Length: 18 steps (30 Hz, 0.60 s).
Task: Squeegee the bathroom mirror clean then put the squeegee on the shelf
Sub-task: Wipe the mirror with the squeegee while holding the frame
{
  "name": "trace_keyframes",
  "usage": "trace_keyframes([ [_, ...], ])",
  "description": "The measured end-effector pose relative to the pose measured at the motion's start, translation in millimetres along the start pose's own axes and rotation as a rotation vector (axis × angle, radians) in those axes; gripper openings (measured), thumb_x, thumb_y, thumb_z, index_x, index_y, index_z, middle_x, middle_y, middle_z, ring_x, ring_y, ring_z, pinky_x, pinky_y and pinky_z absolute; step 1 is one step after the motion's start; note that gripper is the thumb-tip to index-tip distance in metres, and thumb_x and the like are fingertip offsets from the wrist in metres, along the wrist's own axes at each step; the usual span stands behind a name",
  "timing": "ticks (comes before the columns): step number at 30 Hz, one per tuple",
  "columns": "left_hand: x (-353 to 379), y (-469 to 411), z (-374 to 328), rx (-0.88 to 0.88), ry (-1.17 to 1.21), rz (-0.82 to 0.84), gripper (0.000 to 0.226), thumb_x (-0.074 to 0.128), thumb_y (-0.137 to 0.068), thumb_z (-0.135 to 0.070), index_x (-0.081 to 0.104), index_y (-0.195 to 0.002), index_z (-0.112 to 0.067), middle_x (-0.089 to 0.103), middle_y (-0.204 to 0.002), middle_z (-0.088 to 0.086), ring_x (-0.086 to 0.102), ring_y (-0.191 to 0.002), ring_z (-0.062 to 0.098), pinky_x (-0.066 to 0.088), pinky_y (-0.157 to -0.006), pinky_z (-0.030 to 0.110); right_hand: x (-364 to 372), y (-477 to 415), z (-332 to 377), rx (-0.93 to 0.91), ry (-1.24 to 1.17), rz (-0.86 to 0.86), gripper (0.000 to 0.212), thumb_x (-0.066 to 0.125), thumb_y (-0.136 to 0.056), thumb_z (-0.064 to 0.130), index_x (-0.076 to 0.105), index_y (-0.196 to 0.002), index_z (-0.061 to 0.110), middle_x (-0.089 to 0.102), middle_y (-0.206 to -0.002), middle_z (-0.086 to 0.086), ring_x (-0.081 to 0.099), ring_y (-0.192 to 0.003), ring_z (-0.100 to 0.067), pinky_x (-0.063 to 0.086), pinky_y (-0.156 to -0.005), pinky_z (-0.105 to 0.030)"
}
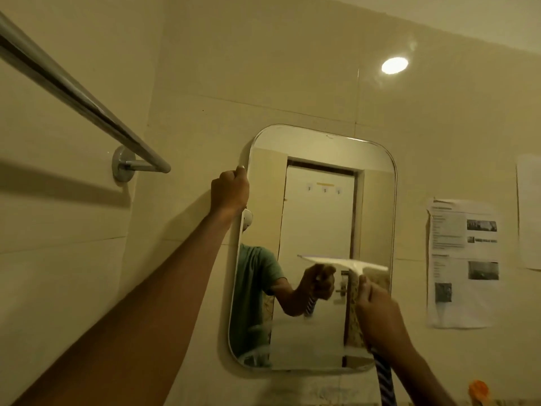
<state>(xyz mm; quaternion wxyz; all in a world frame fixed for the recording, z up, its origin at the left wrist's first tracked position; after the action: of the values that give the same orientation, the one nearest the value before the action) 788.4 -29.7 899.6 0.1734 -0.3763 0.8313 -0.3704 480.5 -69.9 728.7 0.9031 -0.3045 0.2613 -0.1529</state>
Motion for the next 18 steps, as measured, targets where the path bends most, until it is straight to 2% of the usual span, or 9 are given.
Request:
trace_keyframes([
  [3, -0.9, 7.6, 7.3, -0.011, 0.000, -0.013, 0.042, 0.032, -0.102, -0.029, 0.054, -0.074, -0.006, 0.052, -0.068, 0.005, 0.050, -0.065, 0.022, 0.038, -0.060, 0.029, 0.3, 15.0, -0.9, 0.042, 0.011, 0.045, 0.048, 0.029, -0.103, 0.033, 0.060, -0.078, 0.006, 0.065, -0.071, -0.020, 0.064, -0.063, -0.032, 0.054, -0.058, -0.036],
  [5, -3.2, 9.4, 9.3, -0.015, -0.003, -0.012, 0.042, 0.031, -0.102, -0.028, 0.053, -0.073, -0.006, 0.051, -0.066, 0.004, 0.048, -0.061, 0.020, 0.035, -0.053, 0.028, -14.4, -8.8, 17.5, 0.021, -0.056, 0.031, 0.047, 0.031, -0.103, 0.033, 0.058, -0.077, 0.005, 0.061, -0.068, -0.019, 0.059, -0.056, -0.030, 0.049, -0.051, -0.032],
  [8, -6.7, 4.9, 5.6, -0.023, 0.012, -0.016, 0.043, 0.031, -0.101, -0.031, 0.058, -0.081, -0.003, 0.059, -0.079, 0.012, 0.057, -0.075, 0.030, 0.044, -0.066, 0.034, -49.0, -60.4, 58.4, -0.071, -0.094, -0.071, 0.044, 0.031, -0.103, 0.033, 0.052, -0.073, 0.009, 0.049, -0.060, -0.007, 0.045, -0.046, -0.016, 0.043, -0.045, -0.028],
  [11, -8.6, 7.8, 5.8, -0.029, 0.003, -0.023, 0.044, 0.032, -0.100, -0.032, 0.059, -0.081, -0.003, 0.064, -0.088, 0.019, 0.062, -0.090, 0.037, 0.049, -0.082, 0.042, -50.7, -70.3, 58.8, -0.103, -0.087, -0.065, 0.044, 0.030, -0.104, 0.031, 0.052, -0.074, 0.008, 0.048, -0.059, -0.007, 0.044, -0.046, -0.018, 0.043, -0.045, -0.029],
  [15, -10.1, 13.0, 7.6, -0.047, 0.003, -0.033, 0.047, 0.031, -0.101, -0.031, 0.062, -0.086, 0.001, 0.066, -0.097, 0.024, 0.061, -0.093, 0.038, 0.047, -0.082, 0.040, -1.6, -10.5, -7.6, -0.007, -0.060, -0.044, 0.042, 0.029, -0.103, 0.029, 0.055, -0.075, 0.010, 0.056, -0.063, -0.011, 0.052, -0.052, -0.026, 0.048, -0.053, -0.036],
  [18, -4.0, 15.2, 2.6, -0.049, -0.003, -0.010, 0.046, 0.030, -0.102, -0.031, 0.060, -0.083, -0.001, 0.060, -0.088, 0.017, 0.056, -0.088, 0.033, 0.042, -0.078, 0.037, 11.7, 22.1, -25.2, 0.053, -0.021, -0.017, 0.044, 0.029, -0.103, 0.031, 0.061, -0.083, 0.010, 0.061, -0.065, -0.008, 0.057, -0.055, -0.018, 0.047, -0.050, -0.028],
])
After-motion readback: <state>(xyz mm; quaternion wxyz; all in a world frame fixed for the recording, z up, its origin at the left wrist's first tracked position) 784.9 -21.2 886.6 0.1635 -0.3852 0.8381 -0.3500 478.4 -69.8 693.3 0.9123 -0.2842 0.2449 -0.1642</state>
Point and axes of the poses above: each hand's wrist, its own y-axis away from the middle knuckle, its own x-axis out of the palm, z = x × y, the point moved 9 cm from there along -y, towards the middle knuckle
